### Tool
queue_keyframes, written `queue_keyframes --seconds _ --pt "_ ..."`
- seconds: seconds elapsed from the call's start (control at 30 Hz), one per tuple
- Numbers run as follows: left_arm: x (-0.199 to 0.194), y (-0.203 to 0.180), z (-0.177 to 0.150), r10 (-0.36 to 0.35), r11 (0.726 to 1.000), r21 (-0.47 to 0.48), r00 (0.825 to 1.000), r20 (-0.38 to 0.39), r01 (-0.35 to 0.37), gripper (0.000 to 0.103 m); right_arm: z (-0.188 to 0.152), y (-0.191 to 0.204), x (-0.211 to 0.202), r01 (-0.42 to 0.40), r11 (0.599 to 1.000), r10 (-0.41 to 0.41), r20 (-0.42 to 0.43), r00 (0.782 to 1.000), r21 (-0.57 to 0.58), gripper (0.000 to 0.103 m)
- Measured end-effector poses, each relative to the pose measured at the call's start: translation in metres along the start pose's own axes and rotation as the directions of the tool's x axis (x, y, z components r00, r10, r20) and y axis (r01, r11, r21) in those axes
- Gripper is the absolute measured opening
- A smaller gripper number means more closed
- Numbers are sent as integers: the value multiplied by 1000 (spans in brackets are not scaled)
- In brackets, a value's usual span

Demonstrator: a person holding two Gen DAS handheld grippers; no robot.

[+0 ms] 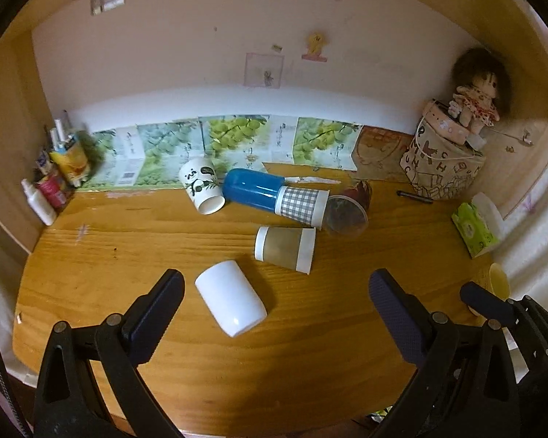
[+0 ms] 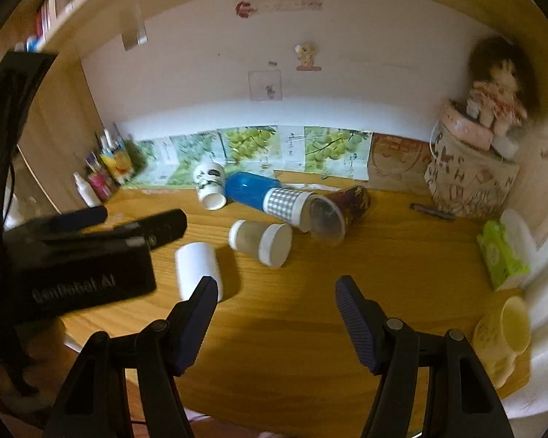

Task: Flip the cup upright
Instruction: 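Move the right tool toward the grey-checked paper cup lying on the blue cup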

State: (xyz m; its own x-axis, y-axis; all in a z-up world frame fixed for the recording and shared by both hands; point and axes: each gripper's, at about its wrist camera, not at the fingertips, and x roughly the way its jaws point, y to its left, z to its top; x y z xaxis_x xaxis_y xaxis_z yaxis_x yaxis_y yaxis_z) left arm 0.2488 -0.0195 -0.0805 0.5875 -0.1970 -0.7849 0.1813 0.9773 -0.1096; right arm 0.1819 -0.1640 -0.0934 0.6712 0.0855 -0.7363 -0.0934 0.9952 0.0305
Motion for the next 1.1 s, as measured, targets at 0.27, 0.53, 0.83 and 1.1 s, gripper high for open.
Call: queue_keyframes --seconds 0.27,0.53,0.83,1.1 --pt "46 39 36 -78 997 -17 993 -87 77 101 18 14 46 5 999 -8 -98 995 -32 68" --pt "88 65 62 -114 991 46 978 -175 124 101 26 20 82 -63 994 75 -136 988 85 68" --pt "115 67 78 -57 969 225 981 -185 99 101 41 5 120 -182 934 230 -124 965 309 68" --pt "122 53 99 -21 900 429 992 -121 71 101 35 -18 135 -226 853 317 -123 940 469 68"
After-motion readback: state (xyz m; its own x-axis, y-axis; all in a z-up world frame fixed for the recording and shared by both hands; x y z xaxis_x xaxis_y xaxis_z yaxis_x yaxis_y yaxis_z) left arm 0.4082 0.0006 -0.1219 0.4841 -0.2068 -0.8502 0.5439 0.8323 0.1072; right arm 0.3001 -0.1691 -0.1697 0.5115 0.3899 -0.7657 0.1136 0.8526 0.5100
